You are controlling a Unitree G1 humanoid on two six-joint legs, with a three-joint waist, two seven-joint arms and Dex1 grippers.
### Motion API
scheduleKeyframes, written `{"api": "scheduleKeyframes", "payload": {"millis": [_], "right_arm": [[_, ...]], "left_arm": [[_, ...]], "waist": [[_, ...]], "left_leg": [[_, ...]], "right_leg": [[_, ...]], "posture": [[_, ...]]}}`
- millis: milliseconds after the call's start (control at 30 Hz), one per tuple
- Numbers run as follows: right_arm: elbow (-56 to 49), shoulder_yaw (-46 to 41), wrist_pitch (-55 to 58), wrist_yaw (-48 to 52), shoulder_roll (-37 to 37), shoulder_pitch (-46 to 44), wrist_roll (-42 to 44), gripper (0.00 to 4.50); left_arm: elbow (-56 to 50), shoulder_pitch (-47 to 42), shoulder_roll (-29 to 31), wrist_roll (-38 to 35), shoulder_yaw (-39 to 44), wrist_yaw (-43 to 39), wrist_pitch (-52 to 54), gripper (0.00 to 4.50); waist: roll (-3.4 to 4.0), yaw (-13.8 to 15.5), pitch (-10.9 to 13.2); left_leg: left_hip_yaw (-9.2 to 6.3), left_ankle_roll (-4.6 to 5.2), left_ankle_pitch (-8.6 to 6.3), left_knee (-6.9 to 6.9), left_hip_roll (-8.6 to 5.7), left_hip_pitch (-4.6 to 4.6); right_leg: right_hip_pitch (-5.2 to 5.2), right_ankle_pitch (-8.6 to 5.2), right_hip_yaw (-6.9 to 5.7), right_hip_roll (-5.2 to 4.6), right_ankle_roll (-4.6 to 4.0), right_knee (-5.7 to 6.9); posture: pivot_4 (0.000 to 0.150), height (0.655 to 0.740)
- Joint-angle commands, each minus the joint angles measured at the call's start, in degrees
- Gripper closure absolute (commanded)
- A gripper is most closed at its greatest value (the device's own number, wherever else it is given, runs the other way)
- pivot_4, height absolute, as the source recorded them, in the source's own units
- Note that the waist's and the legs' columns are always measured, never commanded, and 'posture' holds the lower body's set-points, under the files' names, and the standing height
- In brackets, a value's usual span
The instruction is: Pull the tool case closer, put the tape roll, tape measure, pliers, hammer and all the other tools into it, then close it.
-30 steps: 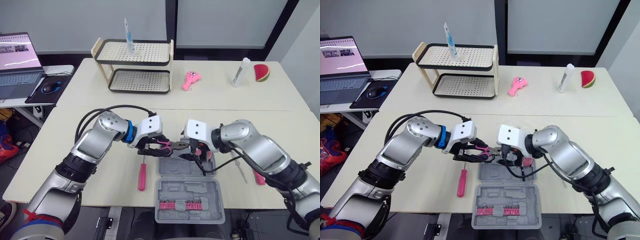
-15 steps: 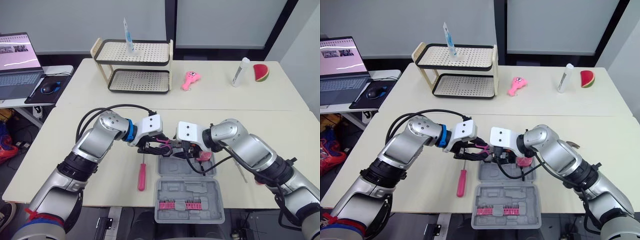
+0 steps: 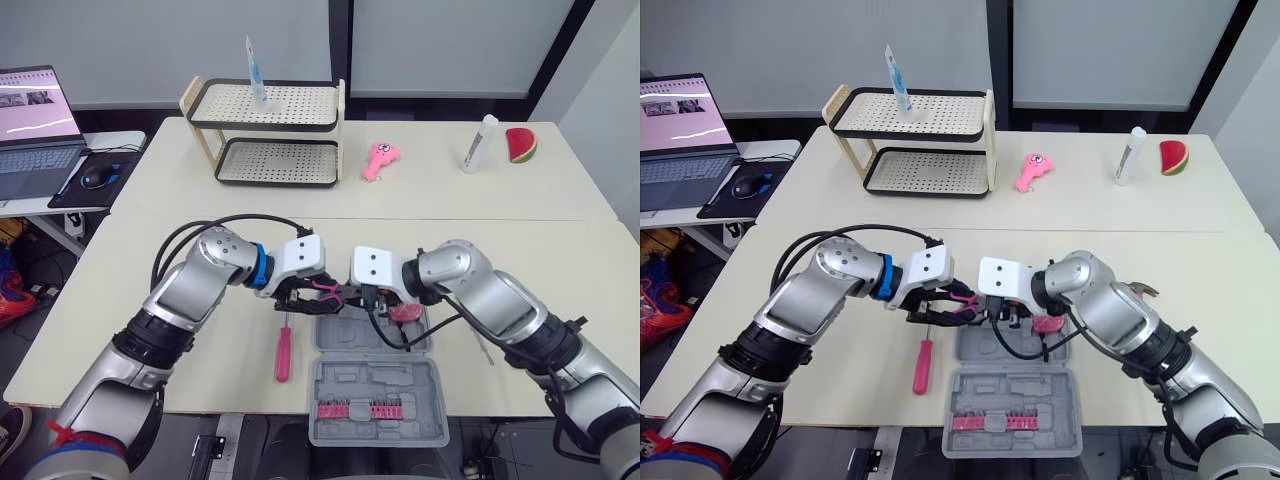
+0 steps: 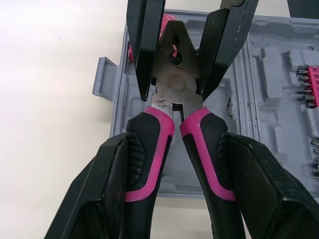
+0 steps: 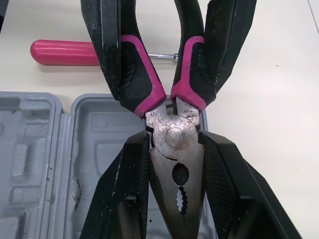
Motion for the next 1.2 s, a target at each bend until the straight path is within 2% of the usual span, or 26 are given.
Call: {"api": "scheduleKeyframes", "payload": {"millis": [33,100,233,300,433,600,800,1200], "right_arm": [[-2.35,-2.38,-2.07,1.51,-2.71,0.40,-0.35,3.25],[-3.16,-2.92,-2.45,2.42,-4.70,0.99,-0.30,3.25],[-5.53,-3.78,-2.43,3.72,-7.92,3.37,0.21,3.25],[-6.80,-3.99,-2.38,4.30,-9.45,4.69,0.32,3.25],[-8.86,-3.67,-2.90,5.63,-12.75,6.47,-1.03,3.25],[-10.36,-2.46,-1.65,5.50,-13.27,7.41,-2.30,3.25],[-8.69,0.10,-0.97,3.84,-10.29,7.95,-5.50,3.25],[-7.47,-0.01,-0.43,3.72,-9.11,9.76,-7.44,3.25]], "left_arm": [[-2.30,-0.01,-0.63,-2.88,3.97,0.11,-3.58,0.74],[-3.41,1.43,0.40,-5.82,7.11,-1.16,-5.38,0.07],[-4.93,7.18,3.15,-14.84,14.98,-6.37,-7.29,0.00],[-3.84,9.96,4.30,-16.90,17.90,-8.59,-10.62,0.00],[-0.80,16.66,8.48,-15.58,20.44,-13.08,-19.57,0.00],[-0.30,21.03,9.83,-15.64,21.27,-12.84,-23.17,0.00],[0.47,21.33,9.56,-14.59,20.63,-11.55,-25.50,0.00],[0.18,22.24,10.20,-14.53,20.41,-11.44,-25.43,0.00]], "waist": [[0.00,0.06,0.00],[0.00,0.07,0.00],[0.00,-0.22,0.00],[0.01,-0.26,0.00],[0.01,-0.09,0.00],[0.01,0.34,0.00],[0.01,0.42,0.00],[0.01,0.32,0.00]], "left_leg": [[0.00,0.00,0.00,0.01,0.00,0.00],[0.00,0.00,0.00,0.02,-0.01,-0.01],[0.01,0.00,0.00,0.00,0.03,0.02],[0.01,0.00,0.00,-0.05,0.10,0.08],[0.02,0.00,0.00,-0.06,0.08,0.13],[0.00,0.00,-0.01,-0.05,0.05,0.13],[0.02,0.01,-0.01,-0.04,0.03,0.12],[0.01,0.00,-0.01,-0.04,0.04,0.13]], "right_leg": [[0.01,0.00,0.00,0.00,0.00,0.00],[0.01,0.00,0.00,-0.02,0.00,-0.01],[-0.02,0.00,0.04,-0.02,0.00,-0.01],[-0.02,0.00,0.06,-0.02,0.00,0.00],[-0.01,0.00,0.08,-0.02,-0.01,0.02],[0.02,0.00,0.08,-0.02,-0.01,-0.01],[0.02,0.00,0.08,-0.01,0.00,0.00],[0.01,0.00,0.07,0.00,0.00,0.04]], "posture": [[0.150,0.7400],[0.150,0.7400],[0.150,0.7400],[0.150,0.7400],[0.150,0.7400],[0.150,0.7400],[0.150,0.7400],[0.150,0.7400]]}}
